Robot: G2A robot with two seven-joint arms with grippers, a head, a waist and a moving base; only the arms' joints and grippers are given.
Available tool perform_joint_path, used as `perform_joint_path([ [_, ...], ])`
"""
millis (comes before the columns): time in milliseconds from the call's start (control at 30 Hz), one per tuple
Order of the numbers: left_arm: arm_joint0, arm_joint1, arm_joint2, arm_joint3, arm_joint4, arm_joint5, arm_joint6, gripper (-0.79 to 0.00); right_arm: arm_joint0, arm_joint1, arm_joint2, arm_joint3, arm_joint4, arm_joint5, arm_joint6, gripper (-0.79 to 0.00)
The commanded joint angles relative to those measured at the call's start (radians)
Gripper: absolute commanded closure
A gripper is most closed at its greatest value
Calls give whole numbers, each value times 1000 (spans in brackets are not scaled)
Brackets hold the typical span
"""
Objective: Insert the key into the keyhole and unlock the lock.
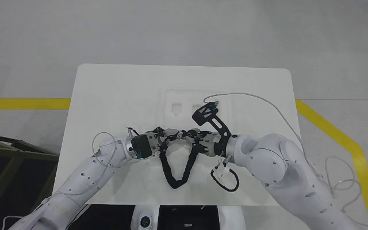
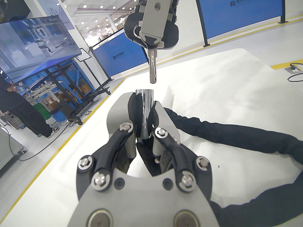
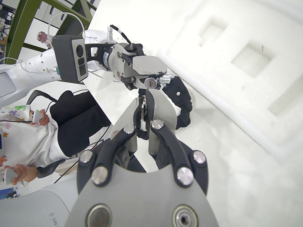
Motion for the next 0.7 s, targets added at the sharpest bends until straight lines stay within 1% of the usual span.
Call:
perform_joint_path([
  [0, 0, 0, 0, 0, 0, 0, 0, 0, 3, -1, 0, 4, 3, 0, -2, 0],
  [667, 0, 0, 0, 0, 0, 0, 0, 0, 17, -12, -4, 24, 8, -5, -5, 0],
])
